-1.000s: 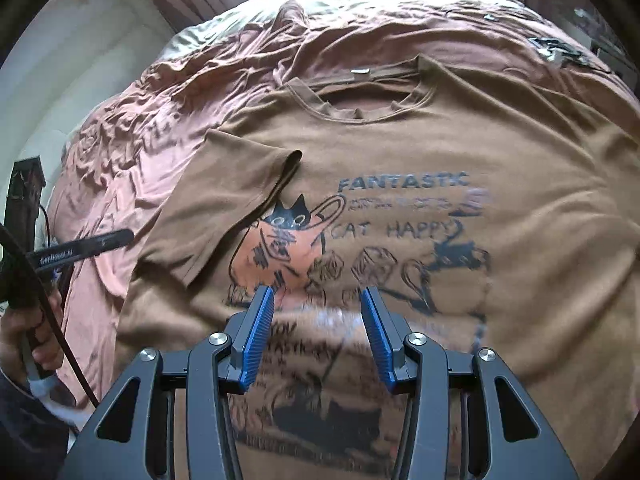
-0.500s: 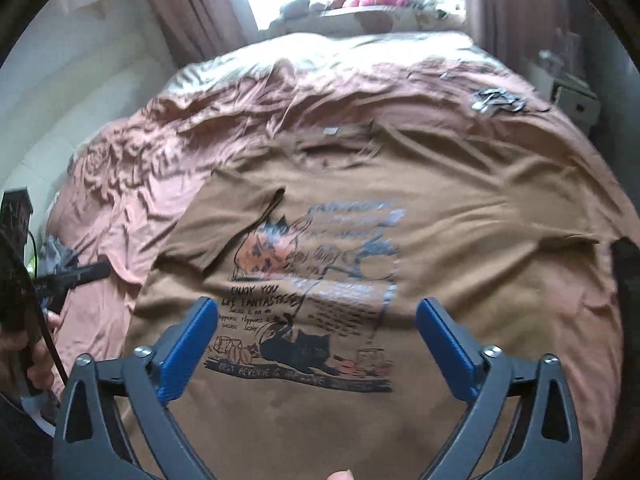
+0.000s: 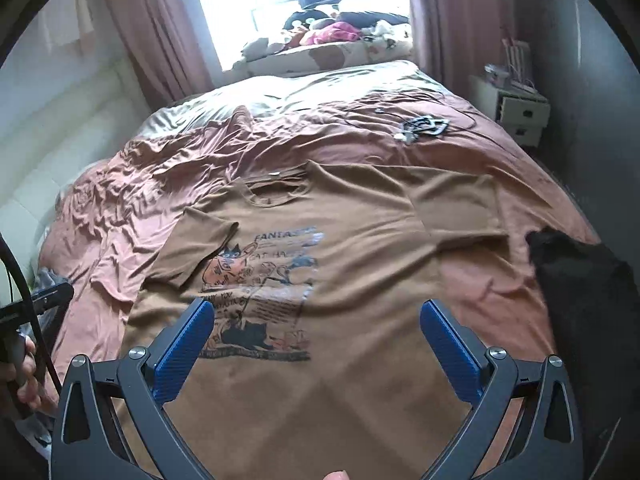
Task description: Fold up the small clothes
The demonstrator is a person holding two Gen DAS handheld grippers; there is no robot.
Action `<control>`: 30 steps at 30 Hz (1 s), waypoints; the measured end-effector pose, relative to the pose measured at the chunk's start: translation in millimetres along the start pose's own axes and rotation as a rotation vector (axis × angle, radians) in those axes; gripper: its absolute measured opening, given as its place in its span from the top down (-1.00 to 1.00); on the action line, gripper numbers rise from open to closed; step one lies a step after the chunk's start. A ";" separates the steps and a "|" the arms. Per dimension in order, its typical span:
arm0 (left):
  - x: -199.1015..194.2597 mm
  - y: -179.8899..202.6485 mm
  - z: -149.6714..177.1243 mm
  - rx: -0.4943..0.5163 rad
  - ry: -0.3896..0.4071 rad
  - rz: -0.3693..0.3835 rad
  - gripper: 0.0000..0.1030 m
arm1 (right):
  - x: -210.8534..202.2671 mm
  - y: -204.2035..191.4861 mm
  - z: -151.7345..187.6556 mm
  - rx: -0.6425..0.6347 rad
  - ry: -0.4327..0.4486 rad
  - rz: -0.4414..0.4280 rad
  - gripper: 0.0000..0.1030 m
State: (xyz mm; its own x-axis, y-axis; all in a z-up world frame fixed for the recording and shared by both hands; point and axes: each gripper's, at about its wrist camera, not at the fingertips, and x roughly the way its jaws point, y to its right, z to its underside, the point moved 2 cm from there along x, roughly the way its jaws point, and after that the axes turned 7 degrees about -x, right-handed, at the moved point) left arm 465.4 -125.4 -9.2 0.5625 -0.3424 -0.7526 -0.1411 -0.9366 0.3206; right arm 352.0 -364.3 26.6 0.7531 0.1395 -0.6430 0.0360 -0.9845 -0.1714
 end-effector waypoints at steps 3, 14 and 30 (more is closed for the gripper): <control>-7.0 16.2 6.1 -0.024 0.006 0.026 -0.84 | -13.5 13.7 1.4 0.016 -0.002 0.014 -1.00; -30.2 75.8 24.8 -0.021 0.027 0.032 -0.84 | -53.8 67.5 17.1 0.070 0.013 -0.019 -1.00; 19.1 161.5 12.7 0.084 -0.039 0.146 -0.84 | -70.9 127.0 11.5 0.112 0.024 0.029 -1.00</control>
State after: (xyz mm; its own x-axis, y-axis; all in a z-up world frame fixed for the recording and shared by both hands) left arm 443.1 -284.1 20.9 0.4997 -0.4761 -0.7237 -0.2872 -0.8792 0.3801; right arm 295.6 -498.0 41.9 0.7681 0.1077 -0.6312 -0.0581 -0.9700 -0.2362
